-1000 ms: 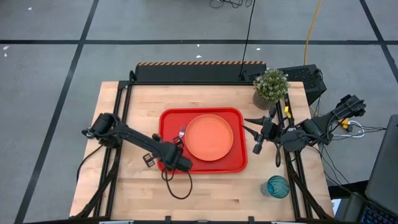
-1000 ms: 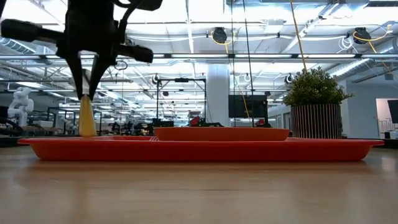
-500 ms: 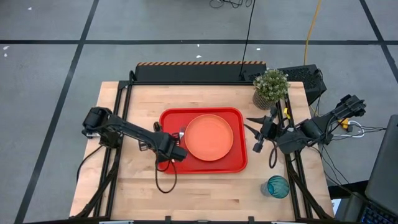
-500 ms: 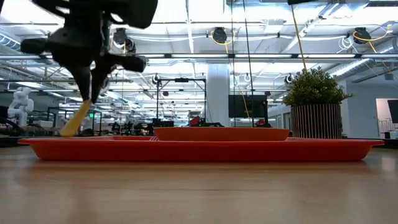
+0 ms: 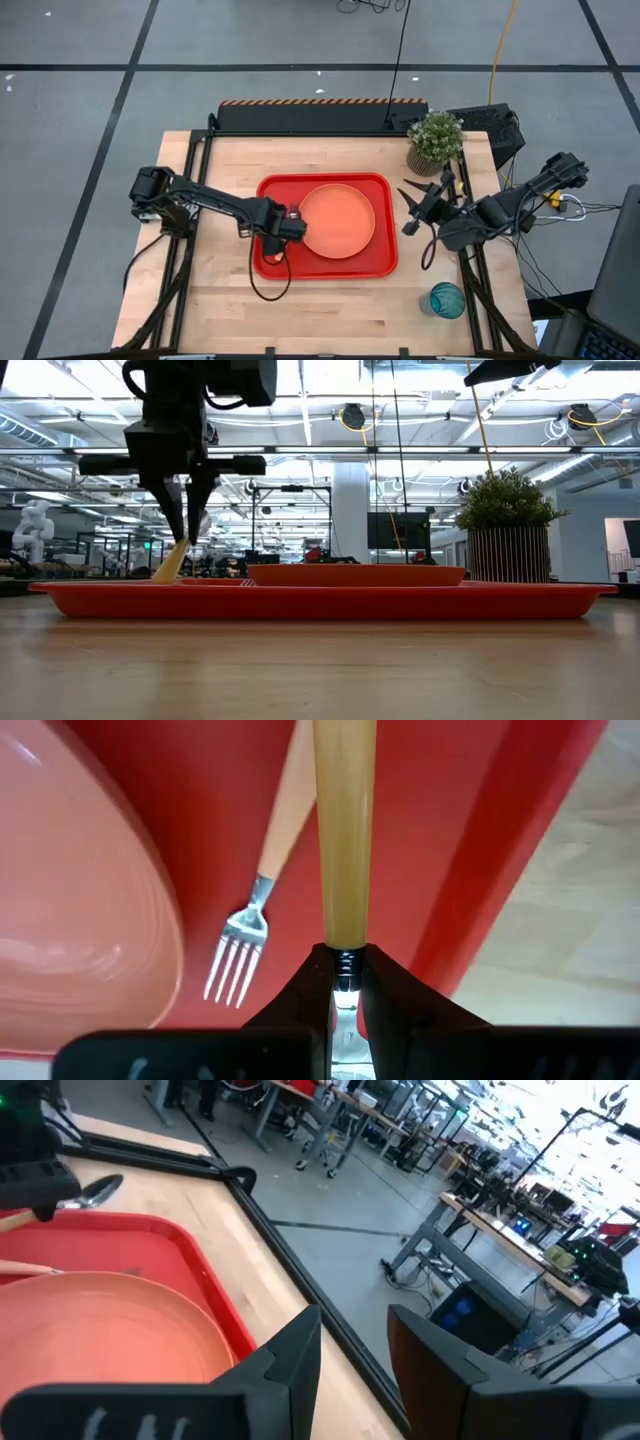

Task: Pick and place plate/cup/fork/spoon on tray
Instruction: Put the yellow spoon on the orange serving tray

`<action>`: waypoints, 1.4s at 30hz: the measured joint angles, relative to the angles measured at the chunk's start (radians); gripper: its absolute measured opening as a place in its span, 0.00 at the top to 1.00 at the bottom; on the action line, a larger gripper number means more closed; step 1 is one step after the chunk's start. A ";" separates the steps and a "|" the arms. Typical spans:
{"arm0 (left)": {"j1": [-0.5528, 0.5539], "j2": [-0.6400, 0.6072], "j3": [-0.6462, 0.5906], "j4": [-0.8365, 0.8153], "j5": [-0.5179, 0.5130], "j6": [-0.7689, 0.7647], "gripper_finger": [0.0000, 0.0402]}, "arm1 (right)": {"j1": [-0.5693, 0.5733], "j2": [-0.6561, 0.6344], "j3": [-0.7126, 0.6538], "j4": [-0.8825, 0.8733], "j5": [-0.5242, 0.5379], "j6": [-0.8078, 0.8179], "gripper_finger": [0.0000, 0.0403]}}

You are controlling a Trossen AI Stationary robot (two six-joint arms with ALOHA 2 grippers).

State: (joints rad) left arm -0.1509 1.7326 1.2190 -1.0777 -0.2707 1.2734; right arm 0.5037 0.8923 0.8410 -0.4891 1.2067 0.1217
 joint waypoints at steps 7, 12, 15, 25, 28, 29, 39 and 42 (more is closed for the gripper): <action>-0.001 -0.004 0.000 -0.076 0.002 0.031 0.93 | 0.000 -0.016 0.000 0.006 -0.002 -0.021 0.73; -0.004 -0.004 -0.017 -0.050 0.003 0.046 0.93 | 0.000 -0.020 0.000 0.006 -0.002 -0.022 0.73; -0.010 -0.004 -0.063 -0.005 0.009 0.072 0.93 | 0.000 -0.020 0.000 0.007 -0.003 -0.022 0.73; -0.032 -0.004 -0.147 0.188 0.037 0.139 0.93 | 0.002 -0.020 0.000 0.007 -0.006 -0.004 0.73; -0.019 -0.004 -0.155 0.214 0.084 0.131 0.93 | 0.002 -0.020 0.000 0.007 -0.006 -0.003 0.73; -0.016 -0.004 -0.159 0.214 0.093 0.128 0.93 | 0.002 -0.020 0.000 0.007 -0.006 -0.003 0.73; 0.026 -0.004 -0.170 0.211 0.137 0.085 0.78 | 0.002 -0.020 0.000 0.007 -0.007 0.006 0.73; 0.045 -0.004 -0.171 0.210 0.178 0.052 0.72 | 0.002 -0.020 0.000 0.007 -0.007 0.006 0.73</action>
State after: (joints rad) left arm -0.1061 1.7290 1.0485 -0.8675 -0.0925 1.3256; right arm 0.5060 0.8722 0.8406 -0.4824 1.1999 0.1272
